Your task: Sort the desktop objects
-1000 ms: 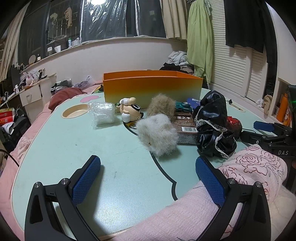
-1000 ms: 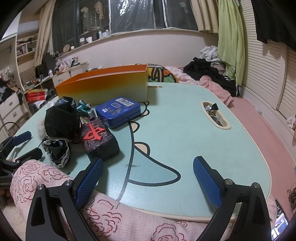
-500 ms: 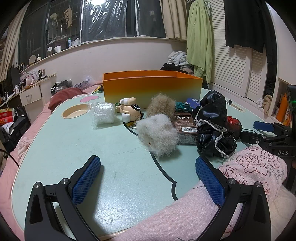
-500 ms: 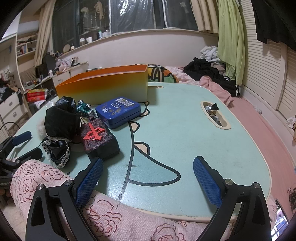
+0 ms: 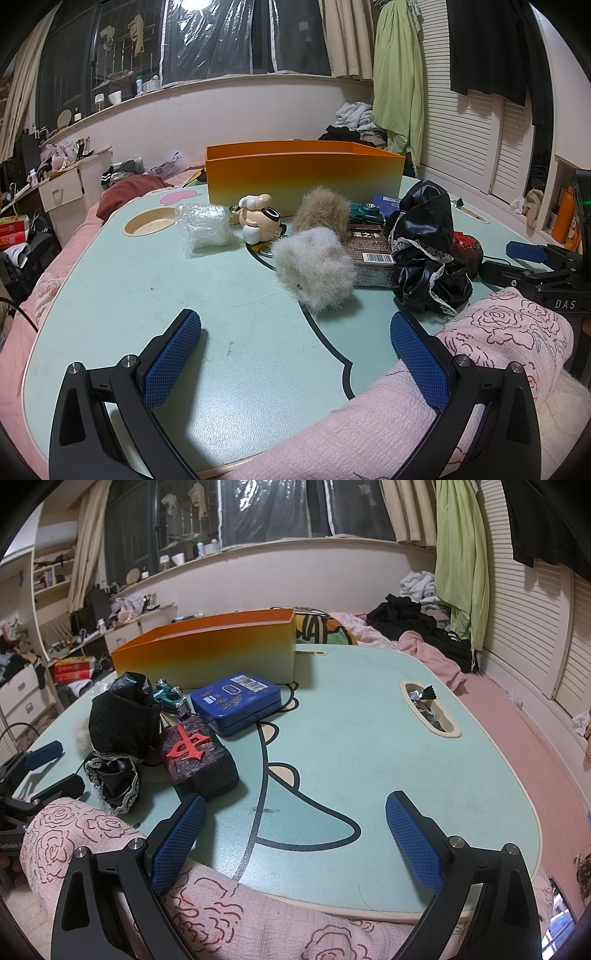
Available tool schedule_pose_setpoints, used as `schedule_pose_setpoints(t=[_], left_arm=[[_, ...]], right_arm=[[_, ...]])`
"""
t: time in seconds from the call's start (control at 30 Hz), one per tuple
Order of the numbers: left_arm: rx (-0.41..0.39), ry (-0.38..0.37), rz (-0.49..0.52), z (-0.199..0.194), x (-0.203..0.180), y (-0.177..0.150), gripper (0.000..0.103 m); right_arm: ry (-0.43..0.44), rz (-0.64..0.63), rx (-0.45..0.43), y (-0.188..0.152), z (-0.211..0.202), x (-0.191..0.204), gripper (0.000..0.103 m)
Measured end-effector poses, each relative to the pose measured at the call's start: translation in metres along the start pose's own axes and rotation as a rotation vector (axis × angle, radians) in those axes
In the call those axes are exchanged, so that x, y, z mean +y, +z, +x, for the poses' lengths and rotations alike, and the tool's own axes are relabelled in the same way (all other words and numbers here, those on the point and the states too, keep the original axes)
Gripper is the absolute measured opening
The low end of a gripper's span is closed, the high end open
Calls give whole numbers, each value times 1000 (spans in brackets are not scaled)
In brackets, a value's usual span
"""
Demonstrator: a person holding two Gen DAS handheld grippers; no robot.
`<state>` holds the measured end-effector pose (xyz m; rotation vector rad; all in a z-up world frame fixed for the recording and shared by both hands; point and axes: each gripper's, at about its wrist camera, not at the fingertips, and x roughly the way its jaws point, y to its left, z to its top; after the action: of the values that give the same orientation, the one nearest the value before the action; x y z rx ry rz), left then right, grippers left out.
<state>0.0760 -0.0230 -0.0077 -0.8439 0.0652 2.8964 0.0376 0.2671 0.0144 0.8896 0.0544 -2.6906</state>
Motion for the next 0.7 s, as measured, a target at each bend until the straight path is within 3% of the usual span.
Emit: schedule_pose_setpoints(t=[0.7], left_arm=[[0, 0, 0, -1, 0, -1, 102]], right_arm=[[0, 0, 0, 0, 0, 0, 98]])
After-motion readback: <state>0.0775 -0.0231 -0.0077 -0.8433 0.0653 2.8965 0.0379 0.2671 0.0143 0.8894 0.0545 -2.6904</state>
